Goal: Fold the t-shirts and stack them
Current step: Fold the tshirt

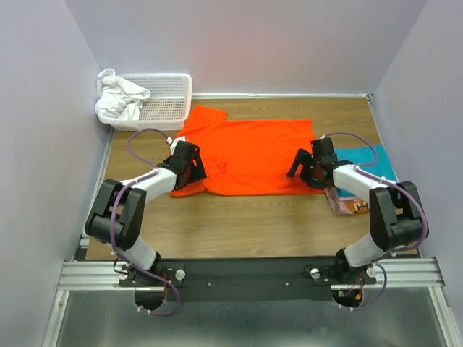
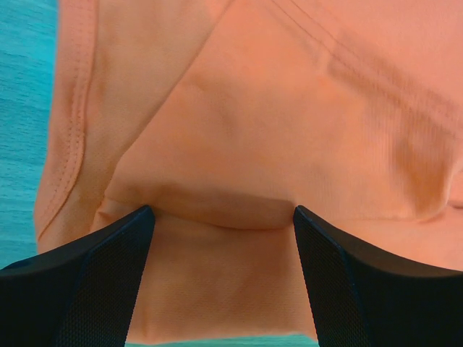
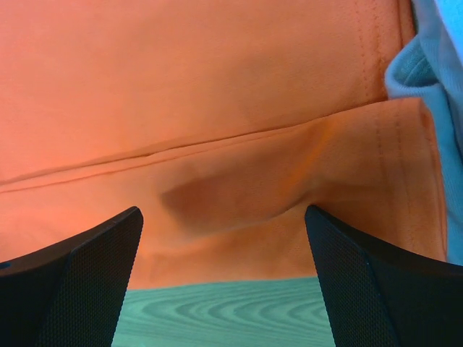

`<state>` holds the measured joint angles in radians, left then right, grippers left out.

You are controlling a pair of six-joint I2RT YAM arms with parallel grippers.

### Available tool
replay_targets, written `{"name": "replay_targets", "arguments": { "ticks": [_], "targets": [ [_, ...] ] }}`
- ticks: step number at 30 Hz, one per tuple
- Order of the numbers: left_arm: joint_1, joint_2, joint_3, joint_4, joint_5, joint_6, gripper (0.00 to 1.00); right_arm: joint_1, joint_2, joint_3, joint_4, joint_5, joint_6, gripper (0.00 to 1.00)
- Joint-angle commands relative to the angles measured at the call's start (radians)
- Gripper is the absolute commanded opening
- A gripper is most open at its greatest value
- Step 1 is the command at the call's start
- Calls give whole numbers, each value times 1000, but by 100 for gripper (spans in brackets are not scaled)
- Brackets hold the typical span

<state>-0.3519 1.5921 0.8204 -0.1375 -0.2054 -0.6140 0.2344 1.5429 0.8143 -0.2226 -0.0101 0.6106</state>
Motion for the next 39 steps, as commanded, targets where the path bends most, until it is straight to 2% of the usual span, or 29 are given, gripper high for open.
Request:
{"name": "replay_targets", "arguments": {
  "ticks": [1, 5, 13, 18, 24, 30, 31, 32, 36, 39],
  "targets": [
    [43, -7, -41, -20, -17, -32, 86, 3, 40, 39, 17, 74, -14, 100],
    [88, -32, -64, -68, -72, -46, 86, 3, 80, 39, 16, 90, -15, 100],
    [102, -55, -92, -131, -65, -90, 86, 5, 72, -50, 16, 16, 6, 100],
    [102, -173, -128, -255, -92, -199, 86, 3, -29, -130, -21, -25, 29, 100],
    [100, -299, -227, -306, -54, -277, 87, 5, -151, -214, -92, -25, 61, 100],
    [74, -388, -273, -341, -84, -358, 87, 5, -266, -262, -159, -11, 92, 100],
    [65, -403, -276, -346, -81, -363, 88, 3, -282, -264, -170, -8, 92, 100],
    [51, -443, -288, -346, -77, -378, 98, 3, -305, -270, -181, -14, 87, 100],
    [41, -559, -302, -376, -63, -409, 98, 5, -372, -261, -207, -28, 45, 100],
    [25, -638, -235, -438, -110, -417, 98, 3, -414, -221, -224, -56, 5, 100]
  ]
}}
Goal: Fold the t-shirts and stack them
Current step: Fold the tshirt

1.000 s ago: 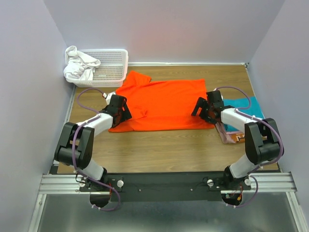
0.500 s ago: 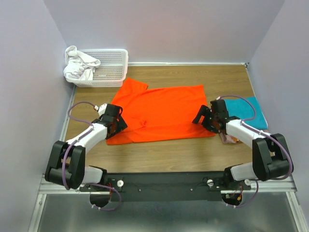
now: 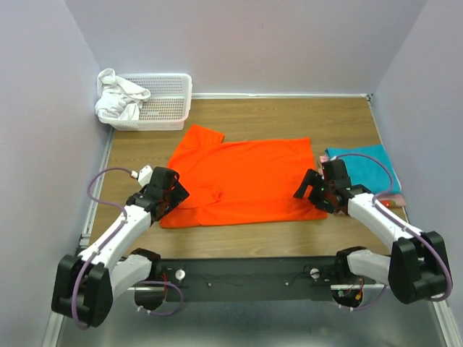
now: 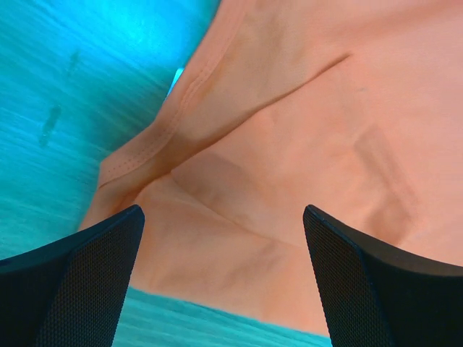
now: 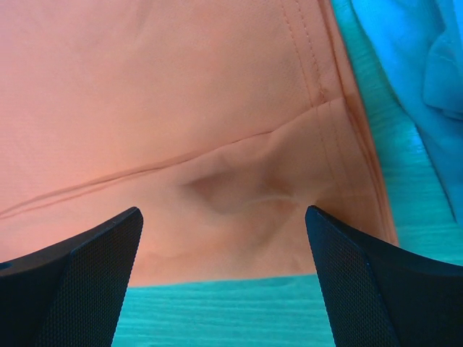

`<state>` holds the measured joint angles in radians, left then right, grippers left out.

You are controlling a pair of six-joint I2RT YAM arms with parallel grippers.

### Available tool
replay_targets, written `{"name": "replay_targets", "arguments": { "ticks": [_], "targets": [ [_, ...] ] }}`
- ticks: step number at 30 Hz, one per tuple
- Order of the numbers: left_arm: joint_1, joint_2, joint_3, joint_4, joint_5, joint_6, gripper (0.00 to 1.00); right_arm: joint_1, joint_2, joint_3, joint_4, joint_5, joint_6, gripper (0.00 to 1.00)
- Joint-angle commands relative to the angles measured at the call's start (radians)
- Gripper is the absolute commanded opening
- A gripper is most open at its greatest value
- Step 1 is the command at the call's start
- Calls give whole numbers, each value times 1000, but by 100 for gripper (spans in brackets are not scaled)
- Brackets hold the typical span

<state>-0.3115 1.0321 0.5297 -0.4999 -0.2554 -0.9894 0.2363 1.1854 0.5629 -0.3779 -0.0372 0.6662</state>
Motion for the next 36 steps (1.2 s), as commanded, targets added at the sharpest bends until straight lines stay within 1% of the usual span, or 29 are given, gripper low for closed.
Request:
{"name": "replay_targets", "arguments": {
  "ticks": [1, 2, 5, 7, 8, 9, 10, 11, 12, 13, 14, 15, 17, 18, 19, 20, 21, 22, 23, 24, 25, 26, 27, 28, 29, 30, 33, 34, 36],
  "targets": [
    [-20, -93, 75, -86, -77, -28, 98, 3, -82, 41, -72, -36, -69, 100],
    [-21, -116, 105, -88, -85, -19, 99, 1, -93, 64, -73, -49, -76, 100],
    [-24, -116, 150, -34, -79, 38, 98, 6, -119, 109, -70, -41, -111, 100],
    [-32, -89, 173, 58, -33, 92, 98, 12, -103, 143, -70, -15, -143, 100],
    [-40, -40, 180, 131, -16, 109, 98, 15, -87, 175, -69, -7, -151, 100],
    [-46, -9, 196, 132, -1, 127, 98, 18, -72, 175, -58, -7, -152, 100],
    [-57, 28, 214, 185, 10, 170, 99, 24, -58, 202, -46, -12, -151, 100],
    [-89, 108, 266, 204, -4, 182, 98, 47, -15, 212, -14, -16, -148, 100],
    [-106, 153, 300, 202, -48, 190, 98, 63, 8, 233, 3, -9, -145, 100],
    [-136, 239, 364, 202, -60, 213, 98, 98, 67, 245, 25, 12, -139, 100],
    [-147, 240, 365, 211, -65, 240, 98, 112, 68, 265, 31, 13, -142, 100],
    [-153, 319, 412, 222, -70, 247, 98, 129, 130, 278, 39, 32, -139, 100],
    [-153, 428, 481, 230, -71, 271, 98, 147, 190, 330, 48, 74, -139, 100],
    [-153, 459, 504, 225, -83, 270, 98, 149, 248, 350, 48, 80, -146, 100],
    [-152, 512, 562, 219, -94, 290, 98, 149, 270, 388, 47, 112, -149, 100],
    [-152, 513, 591, 221, -105, 290, 98, 150, 287, 402, 47, 112, -152, 100],
    [-152, 557, 619, 221, -155, 302, 98, 150, 313, 419, 47, 149, -148, 100],
    [-150, 578, 648, 215, -177, 305, 98, 150, 324, 443, 45, 170, -151, 100],
    [-129, 692, 797, 161, -203, 336, 98, 149, 339, 463, 45, 201, -137, 100],
    [-129, 694, 799, 161, -203, 336, 98, 149, 339, 463, 45, 201, -132, 100],
    [-126, 762, 876, 147, -208, 350, 98, 147, 344, 472, 45, 220, -131, 100],
    [-120, 799, 919, 118, -220, 368, 98, 149, 345, 474, 45, 235, -125, 100],
    [-117, 833, 997, 101, -226, 376, 98, 146, 341, 473, 45, 255, -120, 100],
    [-113, 905, 1038, 86, -231, 383, 98, 144, 338, 471, 45, 264, -117, 100],
    [-107, 940, 1078, 48, -234, 396, 98, 144, 333, 463, 45, 282, -117, 100],
    [-104, 1001, 1149, 34, -234, 400, 98, 144, 323, 460, 45, 289, -117, 100],
    [-92, 1082, 1243, -5, -237, 399, 98, 141, 312, 450, 45, 303, -117, 100],
    [-86, 1124, 1295, -15, -232, 399, 98, 141, 307, 443, 45, 301, -117, 100],
    [-75, 1166, 1345, -28, -220, 399, 98, 141, 303, 433, 45, 300, -123, 100]
  ]
}}
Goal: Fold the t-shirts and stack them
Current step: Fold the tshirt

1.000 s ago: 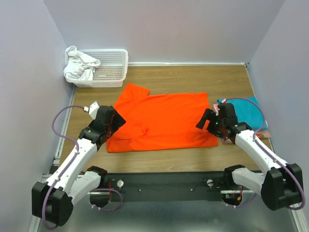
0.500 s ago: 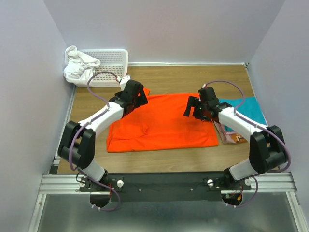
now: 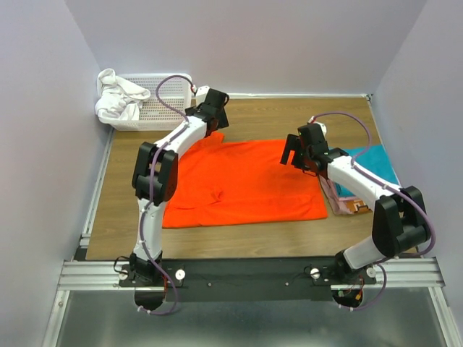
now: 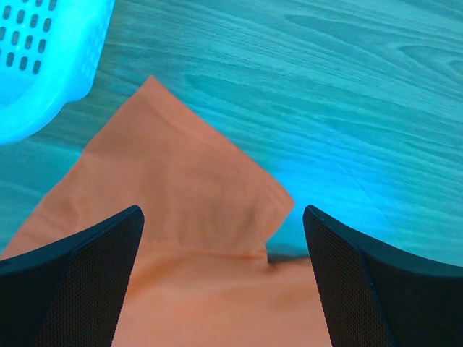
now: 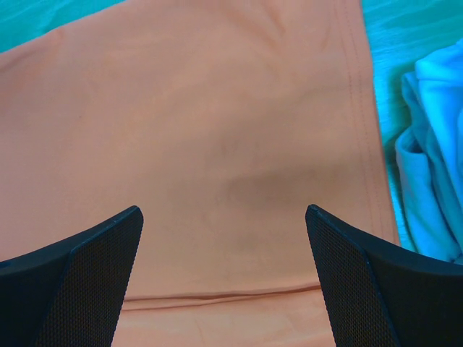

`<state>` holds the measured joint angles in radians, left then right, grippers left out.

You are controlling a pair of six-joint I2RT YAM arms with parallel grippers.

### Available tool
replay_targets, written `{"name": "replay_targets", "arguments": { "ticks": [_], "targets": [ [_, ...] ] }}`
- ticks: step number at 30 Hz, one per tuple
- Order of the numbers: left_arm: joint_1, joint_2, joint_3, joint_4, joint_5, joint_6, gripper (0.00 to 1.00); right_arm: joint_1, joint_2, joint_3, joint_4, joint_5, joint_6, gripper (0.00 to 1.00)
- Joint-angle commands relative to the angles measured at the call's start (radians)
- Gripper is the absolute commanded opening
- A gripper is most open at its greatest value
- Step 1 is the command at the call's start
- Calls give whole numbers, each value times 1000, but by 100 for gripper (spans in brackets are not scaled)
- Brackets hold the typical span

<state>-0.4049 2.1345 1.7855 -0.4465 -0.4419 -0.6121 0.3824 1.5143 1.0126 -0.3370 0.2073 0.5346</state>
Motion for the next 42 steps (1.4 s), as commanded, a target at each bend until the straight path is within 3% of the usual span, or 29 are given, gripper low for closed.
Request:
{"name": "replay_targets", "arguments": {
  "ticks": [1, 6, 10, 17, 28, 42],
  "targets": [
    [26, 102, 144, -93, -37, 17, 98, -7, -28, -22, 4, 56, 10, 100],
    [34, 256, 371, -147, -64, 54, 98, -7, -37, -29, 4, 23, -4, 100],
    [40, 323, 463, -215, -95, 63, 98, -7, -55, -40, 4, 21, -12, 100],
    [52, 329, 396, -190, -90, 54, 97, -7, -57, -43, 4, 29, -15, 100],
    [60, 400, 410, -178, -92, 63, 88, -7, -26, -43, 4, 20, -25, 100],
    [69, 381, 371, -270, -73, 2, 56, -8, -2, -26, 4, 30, -35, 100]
  ]
}}
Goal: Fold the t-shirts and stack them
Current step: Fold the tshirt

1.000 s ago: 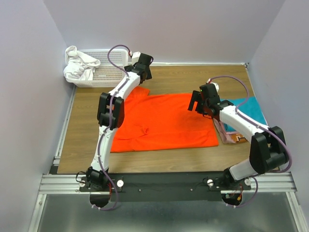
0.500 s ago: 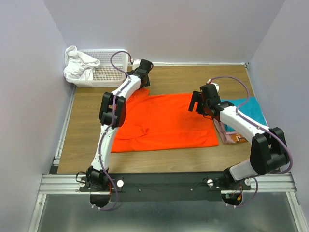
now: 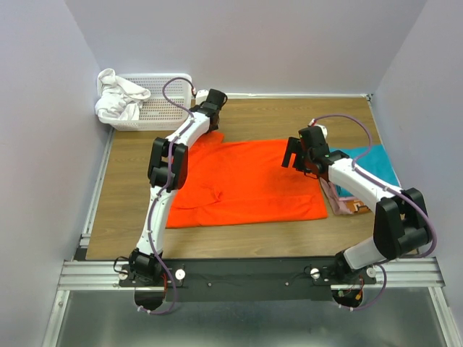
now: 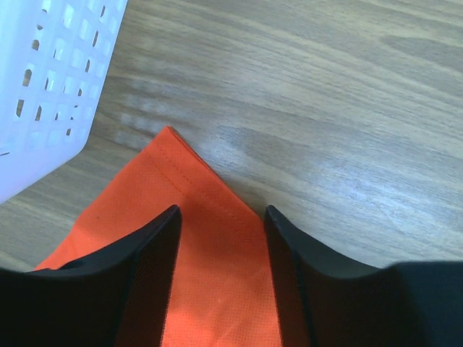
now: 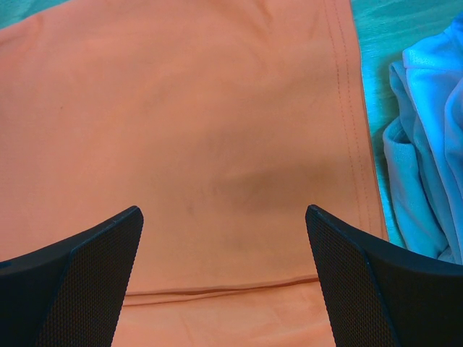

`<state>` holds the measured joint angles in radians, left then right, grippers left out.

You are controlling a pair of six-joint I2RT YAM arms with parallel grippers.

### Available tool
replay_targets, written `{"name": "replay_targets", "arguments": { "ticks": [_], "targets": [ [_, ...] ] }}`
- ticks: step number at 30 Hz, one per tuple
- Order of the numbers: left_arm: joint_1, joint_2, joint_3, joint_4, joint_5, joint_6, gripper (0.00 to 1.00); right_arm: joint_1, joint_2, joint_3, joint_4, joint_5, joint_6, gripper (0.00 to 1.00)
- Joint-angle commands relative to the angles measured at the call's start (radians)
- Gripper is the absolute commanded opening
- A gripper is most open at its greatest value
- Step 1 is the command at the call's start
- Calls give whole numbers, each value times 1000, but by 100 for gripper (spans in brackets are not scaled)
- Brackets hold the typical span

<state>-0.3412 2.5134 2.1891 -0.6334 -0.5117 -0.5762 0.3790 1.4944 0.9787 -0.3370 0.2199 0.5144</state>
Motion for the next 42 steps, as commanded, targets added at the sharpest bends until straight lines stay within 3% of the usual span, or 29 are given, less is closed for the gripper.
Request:
{"name": "replay_targets", "arguments": {
  "ticks": [1, 5, 6, 10, 14, 21, 29, 42],
  "targets": [
    [5, -7, -51, -80, -1, -40, 53, -5, 20, 8, 4, 19, -14, 100],
    [5, -2, -40, -80, -2, -43, 35, -5, 26, 6, 3, 12, -13, 100],
    [5, 2, -32, -84, -2, -39, 25, -5, 27, 5, 4, 10, -11, 100],
    [5, 12, -15, -81, -1, -22, 21, -6, 23, -2, 3, 22, -10, 100],
    [7, 12, -14, -78, 2, -13, 0, -11, 15, 5, 4, 44, -5, 100],
    [8, -16, -35, -52, -13, 10, 0, -32, 75, 70, 4, 160, 53, 100],
    [8, -152, -189, 84, 13, 22, 0, -92, 291, 339, 4, 148, 30, 100],
    [8, -197, -212, 93, 9, 32, 0, -135, 593, 603, 4, 173, 42, 84]
  ]
}}
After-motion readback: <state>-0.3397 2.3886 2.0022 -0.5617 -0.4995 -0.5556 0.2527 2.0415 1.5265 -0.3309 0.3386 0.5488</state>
